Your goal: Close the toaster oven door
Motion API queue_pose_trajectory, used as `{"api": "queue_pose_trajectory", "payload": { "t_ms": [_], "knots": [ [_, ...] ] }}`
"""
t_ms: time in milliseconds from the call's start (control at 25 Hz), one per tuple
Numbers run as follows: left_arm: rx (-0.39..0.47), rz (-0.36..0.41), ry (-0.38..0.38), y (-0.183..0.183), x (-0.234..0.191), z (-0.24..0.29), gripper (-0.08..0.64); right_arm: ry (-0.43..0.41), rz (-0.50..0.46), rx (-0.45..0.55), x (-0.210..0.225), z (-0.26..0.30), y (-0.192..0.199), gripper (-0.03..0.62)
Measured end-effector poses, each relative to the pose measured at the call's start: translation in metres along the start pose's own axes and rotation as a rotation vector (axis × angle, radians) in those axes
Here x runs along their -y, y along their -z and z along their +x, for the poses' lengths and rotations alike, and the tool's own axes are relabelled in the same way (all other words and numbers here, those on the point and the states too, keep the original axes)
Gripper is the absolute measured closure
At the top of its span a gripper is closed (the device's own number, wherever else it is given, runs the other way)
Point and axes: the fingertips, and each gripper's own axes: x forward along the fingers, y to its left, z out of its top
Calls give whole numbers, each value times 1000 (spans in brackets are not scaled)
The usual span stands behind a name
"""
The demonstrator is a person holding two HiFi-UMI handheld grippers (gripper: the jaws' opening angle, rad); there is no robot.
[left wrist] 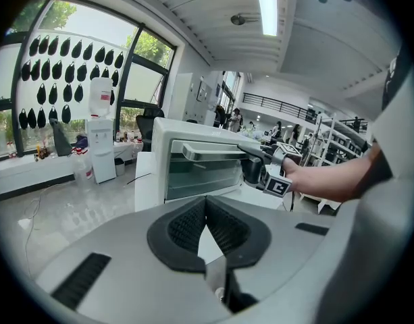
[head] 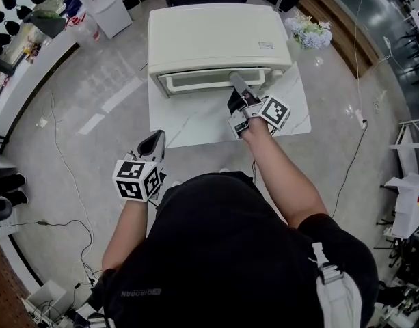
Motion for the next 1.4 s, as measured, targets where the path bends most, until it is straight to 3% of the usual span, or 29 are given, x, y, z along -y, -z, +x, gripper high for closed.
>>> {"api": "queue_pose_trajectory", "payload": {
  "t_ms": [400, 640, 1200, 1320, 1400],
  "knots": [
    [27, 4, 0, 2, 4, -1, 557, -25, 120, 36, 5, 0, 0, 454],
    [25, 10, 6, 4, 4, -7, 557, -60, 193, 71, 1, -3, 0, 339],
    [25, 52, 100, 5, 22, -19, 557, 10, 190, 94, -3, -63, 38, 334],
    [37, 63, 129, 0, 28, -21, 557, 6, 144, 86, -18, -76, 48, 345],
    [46, 67, 145, -3, 31, -24, 557, 27, 58, 54, -30, -82, 58, 409]
  ]
}}
